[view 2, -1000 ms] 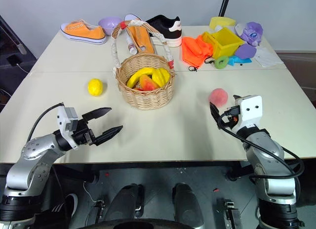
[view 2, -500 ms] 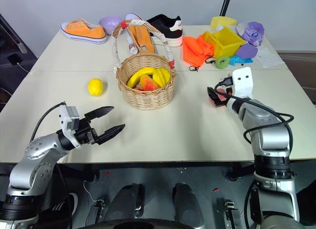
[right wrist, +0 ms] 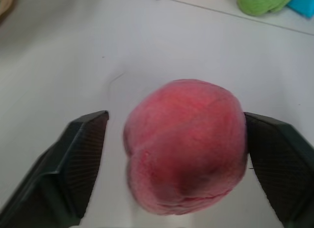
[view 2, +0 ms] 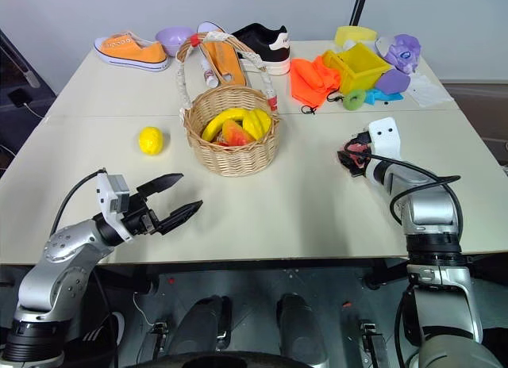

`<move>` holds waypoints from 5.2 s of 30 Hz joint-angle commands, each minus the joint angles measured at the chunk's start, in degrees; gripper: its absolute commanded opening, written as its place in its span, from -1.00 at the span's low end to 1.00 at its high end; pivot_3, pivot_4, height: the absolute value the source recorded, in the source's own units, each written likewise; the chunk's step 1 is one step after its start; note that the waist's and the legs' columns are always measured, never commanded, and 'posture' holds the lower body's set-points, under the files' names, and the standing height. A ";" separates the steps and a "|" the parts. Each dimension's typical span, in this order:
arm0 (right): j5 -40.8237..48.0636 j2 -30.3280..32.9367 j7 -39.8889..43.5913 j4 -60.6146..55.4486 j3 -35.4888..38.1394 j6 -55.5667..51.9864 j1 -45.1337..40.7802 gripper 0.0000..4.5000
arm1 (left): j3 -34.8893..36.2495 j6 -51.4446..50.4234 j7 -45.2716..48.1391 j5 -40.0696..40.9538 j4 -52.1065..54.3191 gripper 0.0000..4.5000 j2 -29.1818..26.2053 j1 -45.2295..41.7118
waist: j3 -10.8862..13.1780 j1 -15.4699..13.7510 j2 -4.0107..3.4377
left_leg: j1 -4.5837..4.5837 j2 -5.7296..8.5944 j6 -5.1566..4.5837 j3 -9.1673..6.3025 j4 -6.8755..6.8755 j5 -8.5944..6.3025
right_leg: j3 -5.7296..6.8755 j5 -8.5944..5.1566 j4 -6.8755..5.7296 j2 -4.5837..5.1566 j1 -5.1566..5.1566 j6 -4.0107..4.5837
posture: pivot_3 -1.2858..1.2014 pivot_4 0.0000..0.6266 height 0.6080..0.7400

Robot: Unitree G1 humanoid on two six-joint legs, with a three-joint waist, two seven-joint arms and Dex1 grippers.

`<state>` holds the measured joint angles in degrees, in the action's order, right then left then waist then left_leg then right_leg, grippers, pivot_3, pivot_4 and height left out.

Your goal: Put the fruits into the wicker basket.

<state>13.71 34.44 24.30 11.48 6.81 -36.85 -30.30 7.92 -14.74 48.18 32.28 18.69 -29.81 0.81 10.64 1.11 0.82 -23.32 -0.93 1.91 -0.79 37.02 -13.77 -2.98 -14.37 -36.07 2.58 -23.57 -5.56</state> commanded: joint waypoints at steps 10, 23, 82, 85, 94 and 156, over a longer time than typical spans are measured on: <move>2.64 0.19 2.41 -11.79 2.67 -3.33 2.29 0.00 | 2.44 1.88 -2.61 -0.44 1.15 1.00 0.11 -0.68 | 0.00 -0.06 -0.01 | -0.01 0.00 0.00 0.01 -0.02 0.00 | 0.00 0.00 -0.01 0.00 -0.03 0.00 | 0.03 -0.52 1.00; 20.96 -7.99 -0.05 -42.17 0.61 -24.79 -3.28 0.00 | 11.90 2.92 -4.99 1.10 -0.56 1.00 -1.11 1.91 | 0.02 0.04 -0.02 | -0.06 -0.08 -0.04 0.00 0.01 -0.03 | 0.00 0.01 -0.01 0.06 -0.11 0.04 | 0.03 -0.52 1.00; 6.23 -6.36 19.92 -28.49 -7.34 28.34 14.79 0.99 | 9.65 -12.12 -42.67 -18.26 -11.78 1.00 7.94 -20.04 | 0.03 -0.40 0.19 | 0.01 0.01 -0.06 0.02 0.01 -0.04 | 0.02 0.04 -0.05 -0.01 -0.05 -0.02 | 0.03 -0.52 1.00; 5.22 -5.99 22.33 -29.22 -10.74 27.39 12.69 0.99 | 4.81 -16.63 -41.58 -21.43 -18.92 1.00 6.04 -27.94 | 0.04 -0.45 0.22 | -0.02 0.04 -0.06 -0.07 0.07 -0.04 | 0.08 0.13 -0.05 -0.03 -0.01 -0.19 | 0.03 -0.52 1.00; 3.63 -7.91 21.04 -26.67 -12.02 29.26 13.05 0.99 | 2.38 -20.39 -38.37 -21.50 -37.51 1.00 6.53 -41.97 | 0.06 -0.36 0.26 | -0.06 0.11 -0.06 -0.22 0.00 -0.04 | 0.19 0.14 -0.05 0.01 0.00 -0.30 | 0.03 -0.52 1.00; 9.99 -10.24 10.62 -31.74 -3.69 21.31 14.55 1.00 | -0.93 -16.80 -28.91 -7.67 -17.41 0.97 19.70 -44.18 | 0.06 -0.21 0.28 | -0.06 0.19 -0.02 -0.40 -0.01 -0.01 | 0.23 0.18 -0.07 0.02 0.07 -0.41 | 0.03 -0.52 1.00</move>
<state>22.80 24.27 35.59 -18.13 1.30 -15.96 -15.81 5.65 -32.00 18.48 23.34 -3.25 -9.10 -44.19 10.70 0.89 1.10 -23.37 -0.74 1.90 -1.21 37.02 -13.79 -2.75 -14.19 -36.15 2.61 -23.49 -5.97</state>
